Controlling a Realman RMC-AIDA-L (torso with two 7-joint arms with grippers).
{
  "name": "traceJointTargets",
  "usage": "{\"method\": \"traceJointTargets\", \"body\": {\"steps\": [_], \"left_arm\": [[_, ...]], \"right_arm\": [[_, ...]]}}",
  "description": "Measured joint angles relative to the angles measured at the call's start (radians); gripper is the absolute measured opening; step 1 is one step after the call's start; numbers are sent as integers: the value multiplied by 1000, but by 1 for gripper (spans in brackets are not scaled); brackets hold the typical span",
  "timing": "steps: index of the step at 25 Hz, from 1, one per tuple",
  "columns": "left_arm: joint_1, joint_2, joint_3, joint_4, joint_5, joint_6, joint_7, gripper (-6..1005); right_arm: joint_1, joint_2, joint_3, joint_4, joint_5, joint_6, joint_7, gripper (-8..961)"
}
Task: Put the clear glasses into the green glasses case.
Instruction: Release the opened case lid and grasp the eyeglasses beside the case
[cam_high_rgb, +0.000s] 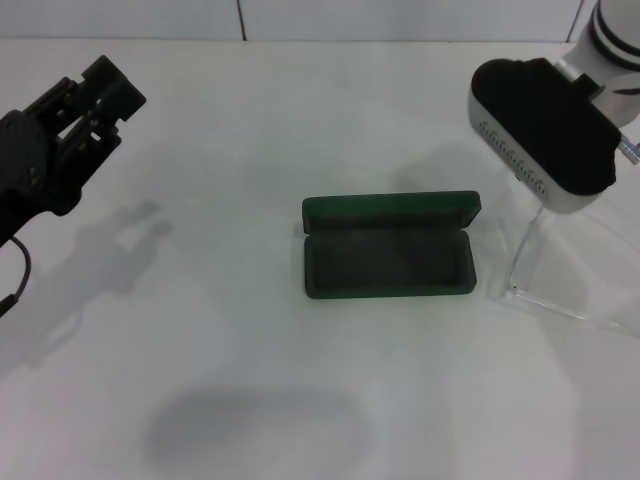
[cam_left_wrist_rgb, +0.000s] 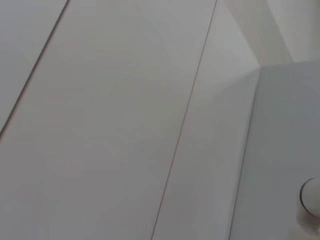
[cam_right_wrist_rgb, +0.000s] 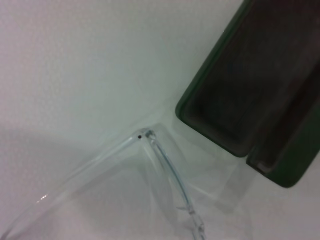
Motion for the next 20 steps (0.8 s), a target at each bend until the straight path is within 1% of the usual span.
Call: {"method": "traceJointTargets", "body": {"steps": [8,13,20], "left_arm": [[5,0,0,-9,-16,1,1,363],[9,0,0,-10,-17,3,1,362],[10,0,0,-22,-17,4,1,361]], "right_arm": [[-4,1,-64,-5,9,-8,14,387],[-7,1,-84,-5,22,-10,17,451],[-20,1,-126,-1,28,4,26,449]]}}
